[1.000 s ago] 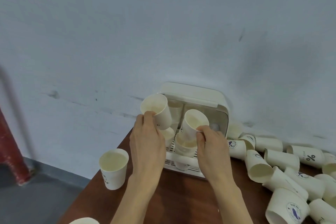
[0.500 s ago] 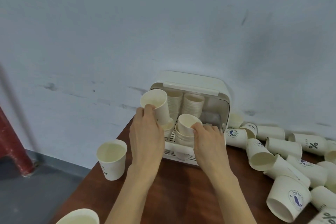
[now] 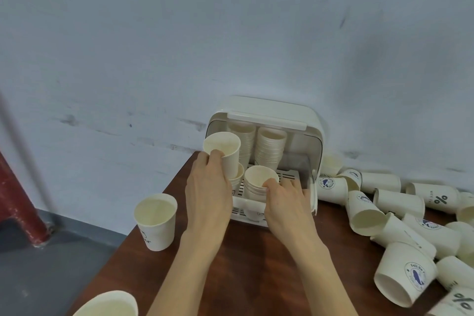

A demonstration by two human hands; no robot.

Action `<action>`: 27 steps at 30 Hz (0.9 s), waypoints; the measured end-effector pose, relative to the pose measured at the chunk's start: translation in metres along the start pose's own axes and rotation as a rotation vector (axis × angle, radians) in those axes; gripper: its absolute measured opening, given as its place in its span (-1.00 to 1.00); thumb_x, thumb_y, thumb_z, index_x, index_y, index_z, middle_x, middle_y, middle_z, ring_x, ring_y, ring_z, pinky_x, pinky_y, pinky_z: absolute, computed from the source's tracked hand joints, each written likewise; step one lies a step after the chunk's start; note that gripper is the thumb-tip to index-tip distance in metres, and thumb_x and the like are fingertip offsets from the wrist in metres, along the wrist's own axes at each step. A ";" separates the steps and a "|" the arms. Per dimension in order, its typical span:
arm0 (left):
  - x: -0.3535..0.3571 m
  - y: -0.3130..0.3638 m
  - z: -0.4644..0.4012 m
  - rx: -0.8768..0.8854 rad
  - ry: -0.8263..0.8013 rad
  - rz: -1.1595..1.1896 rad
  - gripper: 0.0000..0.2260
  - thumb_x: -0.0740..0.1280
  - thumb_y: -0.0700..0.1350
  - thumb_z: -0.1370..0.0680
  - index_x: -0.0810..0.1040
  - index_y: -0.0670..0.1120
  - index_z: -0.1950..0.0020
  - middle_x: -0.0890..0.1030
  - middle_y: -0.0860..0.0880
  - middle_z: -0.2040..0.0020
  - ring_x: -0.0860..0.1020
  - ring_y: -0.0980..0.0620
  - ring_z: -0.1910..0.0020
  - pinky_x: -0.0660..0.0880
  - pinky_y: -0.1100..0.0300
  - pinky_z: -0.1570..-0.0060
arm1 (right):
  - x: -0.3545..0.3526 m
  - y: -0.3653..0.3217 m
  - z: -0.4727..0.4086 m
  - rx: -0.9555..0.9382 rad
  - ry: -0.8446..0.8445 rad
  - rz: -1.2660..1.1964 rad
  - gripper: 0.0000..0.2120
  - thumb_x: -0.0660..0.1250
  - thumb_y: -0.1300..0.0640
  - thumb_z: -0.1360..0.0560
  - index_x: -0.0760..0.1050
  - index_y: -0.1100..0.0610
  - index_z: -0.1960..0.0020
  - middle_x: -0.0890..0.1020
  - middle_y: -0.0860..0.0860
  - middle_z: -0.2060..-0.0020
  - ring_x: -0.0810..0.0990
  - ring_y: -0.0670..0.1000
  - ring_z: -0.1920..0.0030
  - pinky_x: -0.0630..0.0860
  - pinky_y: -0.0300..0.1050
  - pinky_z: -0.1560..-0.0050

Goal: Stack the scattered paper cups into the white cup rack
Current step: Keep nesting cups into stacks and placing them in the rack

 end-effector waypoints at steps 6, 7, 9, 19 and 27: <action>0.012 -0.005 0.002 -0.009 -0.060 -0.088 -0.71 0.19 -0.29 -0.54 0.45 -0.12 -0.25 0.46 -0.11 -0.05 0.46 -0.13 0.00 0.34 0.09 0.21 | 0.001 0.002 0.000 0.022 -0.020 -0.025 -0.69 0.08 0.19 -0.58 0.40 0.02 -0.28 0.54 0.05 -0.09 0.38 0.12 -0.18 0.30 0.03 -0.14; 0.015 -0.006 0.003 -0.012 -0.074 -0.108 -0.71 0.18 -0.29 -0.54 0.45 -0.11 -0.24 0.45 -0.10 -0.05 0.46 -0.12 0.00 0.33 0.11 0.21 | 0.001 0.003 0.000 0.024 -0.022 -0.034 -0.68 0.08 0.19 -0.59 0.40 0.02 -0.30 0.53 0.05 -0.11 0.38 0.12 -0.19 0.30 0.03 -0.15; 0.020 -0.008 0.005 -0.020 -0.101 -0.140 -0.71 0.15 -0.28 -0.55 0.44 -0.09 -0.24 0.45 -0.09 -0.06 0.46 -0.11 -0.02 0.32 0.11 0.21 | 0.001 0.004 0.000 0.029 -0.025 -0.043 -0.66 0.07 0.19 -0.59 0.38 0.00 -0.33 0.53 0.05 -0.14 0.37 0.12 -0.21 0.29 0.03 -0.16; 0.040 -0.016 0.013 -0.035 -0.199 -0.268 -0.73 0.13 -0.25 -0.57 0.46 -0.03 -0.21 0.47 -0.06 -0.10 0.47 -0.09 -0.07 0.29 0.11 0.22 | -0.006 0.004 0.004 0.027 0.025 -0.102 -0.50 0.12 0.26 -0.50 0.30 -0.01 -0.41 0.51 0.09 -0.12 0.38 0.15 -0.18 0.30 0.02 -0.14; 0.029 -0.011 0.019 -0.018 -0.191 -0.195 -0.62 0.13 -0.22 -0.57 0.34 0.00 -0.38 0.45 -0.09 -0.19 0.48 -0.14 -0.12 0.32 0.07 0.19 | -0.024 0.013 0.029 0.069 0.125 -0.219 -0.46 0.15 0.30 -0.48 0.32 0.01 -0.44 0.49 0.08 -0.04 0.40 0.15 -0.14 0.36 0.06 -0.15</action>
Point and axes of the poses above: each hand's wrist, its own z-axis away from the middle knuckle, its own x-axis out of the palm, y = z × x, the point moved 9 cm from there along -z, towards the middle knuckle
